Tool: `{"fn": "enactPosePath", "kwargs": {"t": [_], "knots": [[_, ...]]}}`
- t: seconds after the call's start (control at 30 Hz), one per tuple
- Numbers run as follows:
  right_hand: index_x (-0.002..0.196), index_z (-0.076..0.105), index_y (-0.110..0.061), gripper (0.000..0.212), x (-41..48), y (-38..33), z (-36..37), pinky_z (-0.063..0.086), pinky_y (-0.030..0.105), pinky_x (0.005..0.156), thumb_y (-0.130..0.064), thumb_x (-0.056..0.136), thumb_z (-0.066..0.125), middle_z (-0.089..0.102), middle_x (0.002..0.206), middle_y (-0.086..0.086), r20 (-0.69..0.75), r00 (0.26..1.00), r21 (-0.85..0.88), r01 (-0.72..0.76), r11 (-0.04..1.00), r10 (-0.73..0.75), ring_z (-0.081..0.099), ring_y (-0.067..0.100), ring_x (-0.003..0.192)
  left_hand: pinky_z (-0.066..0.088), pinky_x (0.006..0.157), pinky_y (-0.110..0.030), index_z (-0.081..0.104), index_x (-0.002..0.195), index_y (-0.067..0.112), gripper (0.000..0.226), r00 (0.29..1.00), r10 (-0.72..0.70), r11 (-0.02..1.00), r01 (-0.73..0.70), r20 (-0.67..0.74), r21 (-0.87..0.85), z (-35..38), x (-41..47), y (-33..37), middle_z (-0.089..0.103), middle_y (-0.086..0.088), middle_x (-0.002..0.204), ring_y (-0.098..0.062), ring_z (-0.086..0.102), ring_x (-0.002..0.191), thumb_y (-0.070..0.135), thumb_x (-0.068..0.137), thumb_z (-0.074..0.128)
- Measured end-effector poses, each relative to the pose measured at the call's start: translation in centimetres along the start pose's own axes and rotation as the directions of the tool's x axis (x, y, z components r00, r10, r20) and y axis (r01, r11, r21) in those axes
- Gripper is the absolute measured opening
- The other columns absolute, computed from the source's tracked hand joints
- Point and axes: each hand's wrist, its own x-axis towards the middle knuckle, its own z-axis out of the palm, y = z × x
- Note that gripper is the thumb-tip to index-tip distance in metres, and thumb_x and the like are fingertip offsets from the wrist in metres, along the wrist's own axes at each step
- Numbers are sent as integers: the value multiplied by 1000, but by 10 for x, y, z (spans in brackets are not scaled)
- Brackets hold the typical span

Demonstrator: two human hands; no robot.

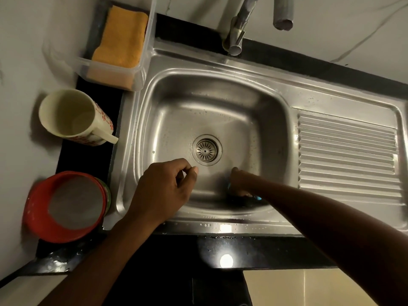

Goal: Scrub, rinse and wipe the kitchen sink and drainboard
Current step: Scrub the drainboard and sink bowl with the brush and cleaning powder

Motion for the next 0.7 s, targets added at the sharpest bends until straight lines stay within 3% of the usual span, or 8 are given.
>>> {"fn": "enactPosePath", "kwargs": {"t": [0.13,0.27,0.37,0.43,0.5,0.53,0.6,0.7], "knots": [[129,60,7,41,9,13,-22,50,32,56,-4,90,69,60,82,9,-32,992,218,-112,970,122,60,22,69,43,53,-20,64,77,28,27,1000,14,1000,-14,-6,20,-4,1,-3,55,12,54,-11,59,54,41,101,63],[158,22,0,77,24,6,-56,57,50,96,-16,94,62,55,137,23,-266,943,345,-101,933,200,63,40,117,42,54,-16,66,78,28,27,1000,15,999,-15,4,39,-7,0,-7,56,15,56,-8,60,57,43,101,62],[160,10,-8,81,26,2,-65,56,51,97,-20,96,58,50,142,26,-365,902,344,-101,934,232,62,44,121,51,56,-22,68,81,27,30,1000,23,999,-24,17,44,-7,-3,-9,60,15,60,-6,61,57,47,102,59],[144,36,1,55,17,0,-58,56,40,79,-18,98,60,59,120,21,-299,932,290,-115,950,204,67,37,104,54,56,-28,67,81,28,30,1000,20,999,-20,17,39,-7,-3,-10,60,14,60,-6,61,56,47,102,58],[96,60,-3,11,9,-2,-41,47,26,60,-13,98,60,58,84,9,-100,984,119,-133,984,145,61,22,72,54,55,-30,65,79,28,29,1000,16,1000,-16,21,26,-6,-3,-9,58,13,58,-8,60,55,45,102,60],[85,59,-7,15,9,1,-27,44,23,56,-12,99,61,56,77,6,38,980,112,-199,974,196,55,17,64,52,53,-30,65,78,28,29,1000,15,1000,-15,22,18,-5,-2,-8,57,12,56,-10,60,54,44,101,61],[101,64,-6,6,7,8,-10,48,26,57,-10,96,66,62,87,10,17,978,243,-204,948,206,55,18,65,48,51,-27,64,76,27,29,1000,13,1000,-13,19,2,-5,-1,-5,56,11,54,-12,59,54,43,101,62],[137,50,3,44,11,12,-16,56,37,74,-17,99,61,63,125,22,-188,969,190,-123,974,159,67,31,95,48,51,-29,64,76,25,30,1000,20,1000,-21,18,6,-5,2,-3,55,10,54,-13,58,53,43,101,62]]}}
